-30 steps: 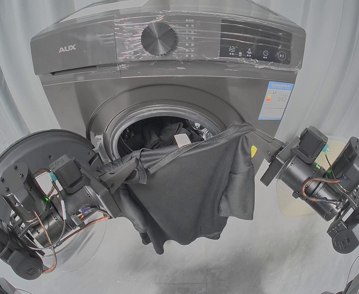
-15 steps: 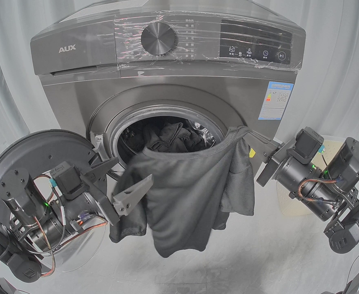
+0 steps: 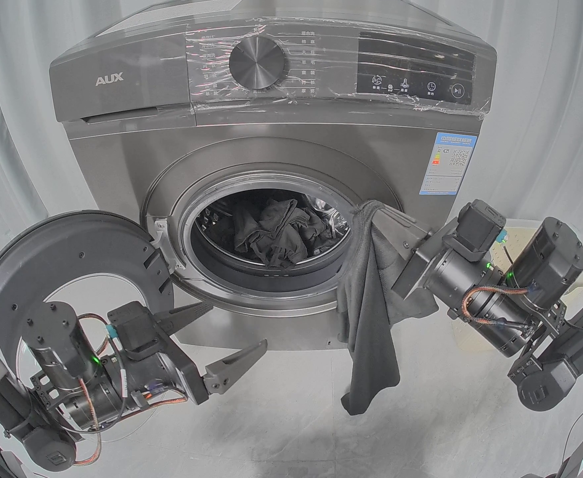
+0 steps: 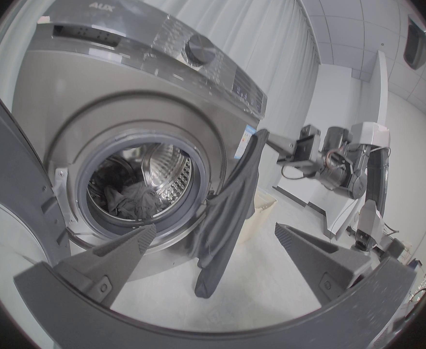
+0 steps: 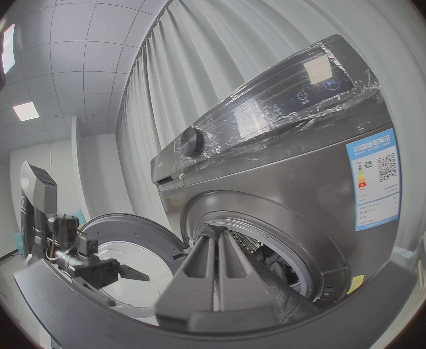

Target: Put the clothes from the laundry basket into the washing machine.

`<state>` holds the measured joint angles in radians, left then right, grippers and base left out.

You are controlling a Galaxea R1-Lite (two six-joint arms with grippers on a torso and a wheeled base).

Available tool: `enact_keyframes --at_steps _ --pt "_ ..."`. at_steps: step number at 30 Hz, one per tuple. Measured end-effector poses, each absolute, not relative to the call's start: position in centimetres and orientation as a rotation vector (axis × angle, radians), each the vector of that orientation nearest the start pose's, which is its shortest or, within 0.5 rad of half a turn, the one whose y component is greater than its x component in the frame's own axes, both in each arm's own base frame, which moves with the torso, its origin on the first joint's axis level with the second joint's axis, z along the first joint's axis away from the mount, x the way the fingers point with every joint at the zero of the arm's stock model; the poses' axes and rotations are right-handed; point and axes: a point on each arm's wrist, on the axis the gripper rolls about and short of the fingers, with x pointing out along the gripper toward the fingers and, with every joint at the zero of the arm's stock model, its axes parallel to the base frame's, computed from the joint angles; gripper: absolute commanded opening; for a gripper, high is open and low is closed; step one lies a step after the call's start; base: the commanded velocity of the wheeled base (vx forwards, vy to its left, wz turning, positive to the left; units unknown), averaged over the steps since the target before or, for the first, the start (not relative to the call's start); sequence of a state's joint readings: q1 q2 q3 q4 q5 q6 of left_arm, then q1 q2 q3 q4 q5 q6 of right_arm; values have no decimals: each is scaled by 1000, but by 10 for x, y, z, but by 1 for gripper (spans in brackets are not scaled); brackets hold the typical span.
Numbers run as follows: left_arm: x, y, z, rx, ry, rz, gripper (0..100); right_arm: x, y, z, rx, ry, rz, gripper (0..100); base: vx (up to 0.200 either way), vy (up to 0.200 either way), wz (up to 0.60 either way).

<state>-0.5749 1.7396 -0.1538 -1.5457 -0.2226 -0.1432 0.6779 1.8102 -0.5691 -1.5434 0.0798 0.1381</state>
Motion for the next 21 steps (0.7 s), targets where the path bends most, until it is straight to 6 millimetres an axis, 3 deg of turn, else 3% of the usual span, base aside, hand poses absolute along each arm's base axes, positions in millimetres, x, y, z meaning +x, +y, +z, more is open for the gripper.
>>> enact_keyframes --at_steps 10,21 --pt "206 -147 84 -50 191 -829 100 226 202 190 240 -278 818 0 0 0 0" --pt "229 -168 67 -38 207 -844 100 214 218 197 255 -285 882 0 0 0 0"
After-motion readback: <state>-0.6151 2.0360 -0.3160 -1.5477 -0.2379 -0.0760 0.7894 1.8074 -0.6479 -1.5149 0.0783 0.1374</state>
